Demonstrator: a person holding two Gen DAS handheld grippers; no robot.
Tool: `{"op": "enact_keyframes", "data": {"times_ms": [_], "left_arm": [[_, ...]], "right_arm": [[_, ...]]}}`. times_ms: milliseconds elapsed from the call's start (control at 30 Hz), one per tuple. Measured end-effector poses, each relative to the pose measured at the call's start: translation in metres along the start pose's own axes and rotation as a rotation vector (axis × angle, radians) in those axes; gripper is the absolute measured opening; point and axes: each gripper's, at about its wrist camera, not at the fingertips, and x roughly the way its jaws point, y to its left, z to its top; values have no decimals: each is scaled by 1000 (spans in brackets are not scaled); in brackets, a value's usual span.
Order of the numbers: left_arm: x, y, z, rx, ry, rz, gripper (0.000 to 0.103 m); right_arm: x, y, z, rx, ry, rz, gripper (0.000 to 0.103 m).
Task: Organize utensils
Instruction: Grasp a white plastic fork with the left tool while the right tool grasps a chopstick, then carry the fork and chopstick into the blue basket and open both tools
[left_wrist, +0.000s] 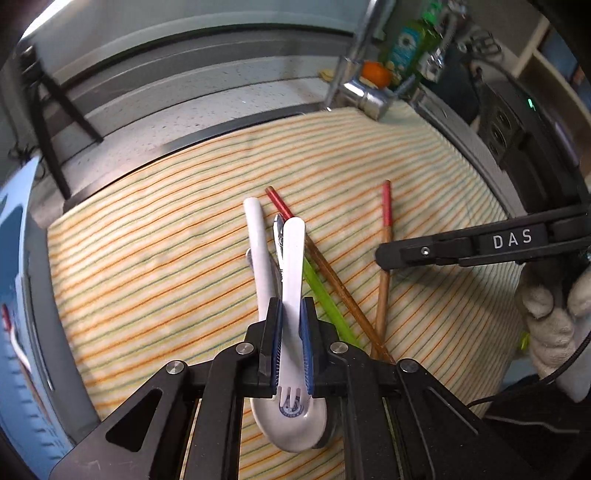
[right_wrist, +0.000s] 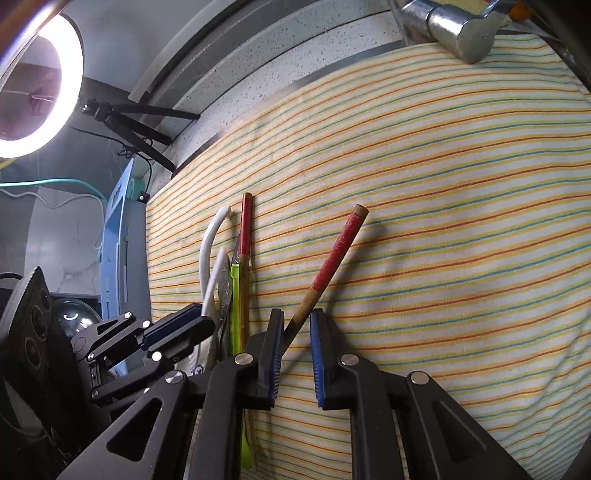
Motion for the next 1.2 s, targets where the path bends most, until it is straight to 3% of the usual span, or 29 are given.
{"op": "enact_keyframes", "data": {"times_ms": [233, 633, 967, 1200], "left_arm": [[-21, 14, -15, -141, -89, -45, 9], [-38, 18, -24, -172, -144, -33, 9], [-61, 27, -26, -200, -200, -4, 9], [-89, 48, -37, -244, -253, 50, 9]], "right_arm": [[-37, -4, -3, -30, -91, -16, 12], [-87, 2, -4, -132, -162, -48, 9], [-107, 36, 4, -200, -192, 19, 6], [-104, 88, 13, -260, -164, 139, 6]]}}
